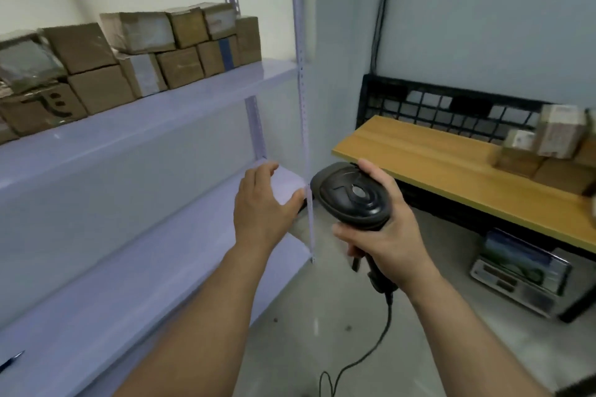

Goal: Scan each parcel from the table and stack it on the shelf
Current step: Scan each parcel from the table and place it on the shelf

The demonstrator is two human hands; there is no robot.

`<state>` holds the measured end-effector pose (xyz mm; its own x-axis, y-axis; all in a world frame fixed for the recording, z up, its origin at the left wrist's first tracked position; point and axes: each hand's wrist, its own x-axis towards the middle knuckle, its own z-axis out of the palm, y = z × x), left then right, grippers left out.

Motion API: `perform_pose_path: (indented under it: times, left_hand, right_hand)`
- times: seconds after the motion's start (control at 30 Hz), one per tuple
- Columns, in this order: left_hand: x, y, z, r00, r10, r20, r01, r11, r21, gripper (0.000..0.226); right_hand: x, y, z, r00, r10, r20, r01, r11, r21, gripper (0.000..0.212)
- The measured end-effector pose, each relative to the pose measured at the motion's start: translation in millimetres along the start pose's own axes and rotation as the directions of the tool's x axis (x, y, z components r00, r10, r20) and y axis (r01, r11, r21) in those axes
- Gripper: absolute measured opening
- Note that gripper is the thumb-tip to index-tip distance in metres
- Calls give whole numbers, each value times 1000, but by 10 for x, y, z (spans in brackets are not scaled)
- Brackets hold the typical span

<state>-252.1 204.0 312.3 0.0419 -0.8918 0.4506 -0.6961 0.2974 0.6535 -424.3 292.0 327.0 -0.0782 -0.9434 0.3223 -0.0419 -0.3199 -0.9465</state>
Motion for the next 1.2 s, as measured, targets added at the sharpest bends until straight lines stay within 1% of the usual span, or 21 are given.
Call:
perform_pose_path:
  times: [0.13,0.33,0.47,0.6,0.77,0.9,1.03,1.2]
  left_hand:
    - [86,303,530,992,81,98,-75,995,-59,56]
    - [251,735,1333,962,189,195,-167,978,-127,59]
    - [474,1056,1872,936,224,271,-178,966,-186,62]
    - [747,1373,2375,895,265,359,-201,958,-205,65]
    - [1181,1757,2980,848,361,388,-291,929,-228,63]
    - [1480,2034,3446,821,408,399,-324,909,-263,62]
    - [1714,2281,3884,787,471,399,-380,879,-289,61]
    - [1836,2550,4283,750,490,443,-393,870,-298,63]
  right_hand:
    - [-9,82,-479,994,-8,-105,1,997,-72,91]
    - [148,186,-1174,976,-10,-217,-32,982,-187,91]
    - [365,283,-1648,957,5,-289,-72,973,-221,92]
    - [659,322,-2113,936,26,-351,-122,959,-254,91]
    - [1085,347,-2669,906,-6,-423,-136,943,-305,91]
    - [1397,425,-3093,881,-35,-471,-136,936,-323,89]
    - [1606,547,-3456,853,-35,-521,-176,920,-349,90]
    - [1713,665,-3822,819,-18,-574,-212,919,-331,90]
